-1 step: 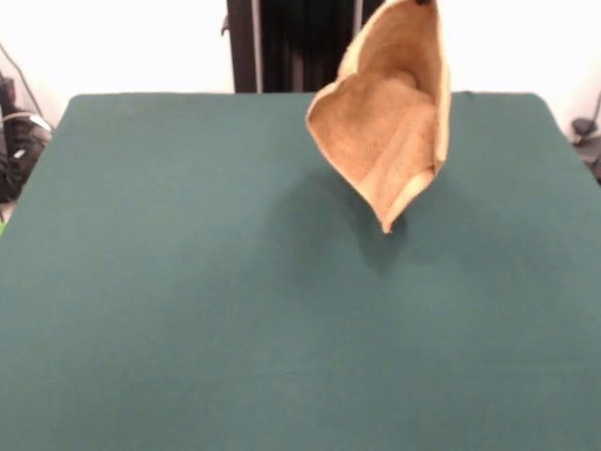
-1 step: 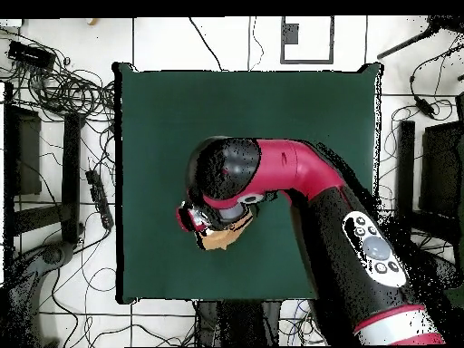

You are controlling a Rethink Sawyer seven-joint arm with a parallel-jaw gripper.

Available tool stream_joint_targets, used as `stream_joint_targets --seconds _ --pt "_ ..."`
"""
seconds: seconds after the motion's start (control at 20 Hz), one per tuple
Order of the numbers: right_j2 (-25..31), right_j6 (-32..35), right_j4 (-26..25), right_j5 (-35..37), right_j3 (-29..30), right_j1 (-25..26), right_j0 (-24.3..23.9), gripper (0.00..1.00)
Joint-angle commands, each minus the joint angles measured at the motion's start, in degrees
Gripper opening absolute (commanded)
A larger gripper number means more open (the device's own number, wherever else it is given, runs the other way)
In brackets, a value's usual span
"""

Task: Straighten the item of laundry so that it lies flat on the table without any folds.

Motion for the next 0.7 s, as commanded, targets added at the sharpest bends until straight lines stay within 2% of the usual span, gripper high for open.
stream_joint_targets --seconds 0.05,0.25,0.45,0.7 --pt "-3.1 4.42 -3.87 0.29 1.3 1.38 1.03 0.0" --pt "-1.99 1.44 -5.66 -5.1 1.42 2.36 0.28 0.0" --pt "-1.17 2.42 -7.03 -10.02 0.5 2.12 0.97 0.0" --pt "-0.5 3.85 -9.95 -21.85 -1.46 3.19 1.49 0.0"
